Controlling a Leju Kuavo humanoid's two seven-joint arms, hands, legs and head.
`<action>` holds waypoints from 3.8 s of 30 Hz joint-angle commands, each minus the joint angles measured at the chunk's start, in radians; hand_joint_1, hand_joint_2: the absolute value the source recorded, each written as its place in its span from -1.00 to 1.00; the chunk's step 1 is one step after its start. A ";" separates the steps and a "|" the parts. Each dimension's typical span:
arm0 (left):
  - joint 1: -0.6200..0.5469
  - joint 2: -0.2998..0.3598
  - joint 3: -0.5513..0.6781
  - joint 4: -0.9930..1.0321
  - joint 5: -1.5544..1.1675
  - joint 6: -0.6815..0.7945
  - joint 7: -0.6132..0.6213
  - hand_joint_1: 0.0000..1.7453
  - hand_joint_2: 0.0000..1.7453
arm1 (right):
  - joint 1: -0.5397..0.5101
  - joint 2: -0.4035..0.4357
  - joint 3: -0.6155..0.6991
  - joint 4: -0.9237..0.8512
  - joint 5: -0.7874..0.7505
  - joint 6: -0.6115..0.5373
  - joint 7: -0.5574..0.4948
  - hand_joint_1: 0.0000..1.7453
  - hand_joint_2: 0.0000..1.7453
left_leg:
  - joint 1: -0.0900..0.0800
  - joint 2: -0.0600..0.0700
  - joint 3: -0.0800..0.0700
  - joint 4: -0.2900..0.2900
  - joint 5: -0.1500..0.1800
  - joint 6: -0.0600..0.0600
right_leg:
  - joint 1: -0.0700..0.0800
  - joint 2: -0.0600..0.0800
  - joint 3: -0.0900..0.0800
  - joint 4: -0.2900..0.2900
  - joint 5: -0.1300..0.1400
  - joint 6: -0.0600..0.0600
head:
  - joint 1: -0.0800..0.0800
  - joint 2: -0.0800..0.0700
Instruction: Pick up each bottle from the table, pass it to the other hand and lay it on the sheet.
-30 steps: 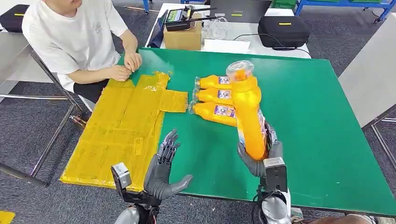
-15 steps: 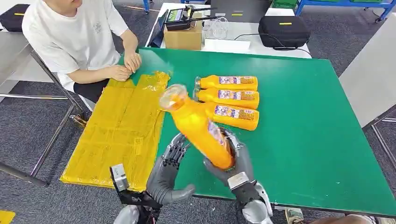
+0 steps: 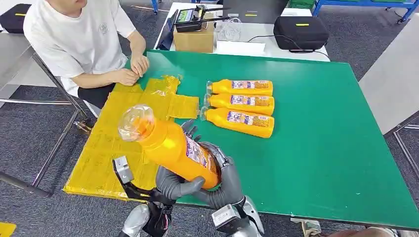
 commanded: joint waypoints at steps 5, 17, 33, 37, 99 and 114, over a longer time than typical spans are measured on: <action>-0.004 0.040 0.020 -0.126 0.151 -0.088 -0.041 -0.98 1.00 | -0.071 0.002 0.061 0.350 0.154 0.166 0.110 1.00 1.00 | 0.001 -0.003 0.001 -0.002 0.001 0.002 | 0.002 -0.003 0.002 -0.003 0.000 -0.004 | 0.000 0.000; 0.001 -0.003 0.087 -0.056 0.221 -0.137 0.077 1.00 1.00 | -0.022 -0.032 0.048 0.354 0.261 0.152 0.179 -1.00 1.00 | 0.002 -0.007 0.002 -0.002 0.001 0.003 | 0.003 -0.007 0.003 -0.005 -0.001 -0.005 | 0.000 0.000; -0.004 0.000 0.117 -0.028 0.041 0.070 0.093 1.00 1.00 | 0.066 -0.034 -0.042 0.226 0.304 -0.082 0.158 -1.00 -1.00 | 0.000 -0.002 -0.002 -0.001 0.001 0.002 | 0.001 -0.003 -0.003 -0.002 -0.001 -0.002 | 0.001 0.000; 0.000 -0.006 0.174 -0.053 0.033 0.153 0.097 1.00 1.00 | 0.109 -0.053 -0.055 0.178 0.272 -0.168 0.161 -1.00 -1.00 | 0.001 -0.003 -0.001 -0.001 0.000 0.003 | 0.002 -0.003 -0.001 -0.002 -0.001 -0.005 | 0.001 0.000; -0.330 0.443 0.297 0.733 -0.986 -0.170 -0.006 -1.00 1.00 | 0.048 -0.031 -0.058 -0.024 -0.252 -0.238 -0.010 -1.00 1.00 | 0.001 0.003 0.008 -0.005 0.005 0.000 | 0.001 0.003 0.007 0.003 0.002 -0.005 | 0.001 0.000; -0.075 0.101 0.355 -0.064 -0.472 0.183 -0.029 -1.00 1.00 | 0.084 -0.056 -0.121 0.060 0.083 -0.374 -0.010 -1.00 1.00 | 0.000 -0.007 0.000 0.001 0.004 0.000 | 0.001 -0.008 0.002 0.003 0.000 -0.003 | 0.000 0.000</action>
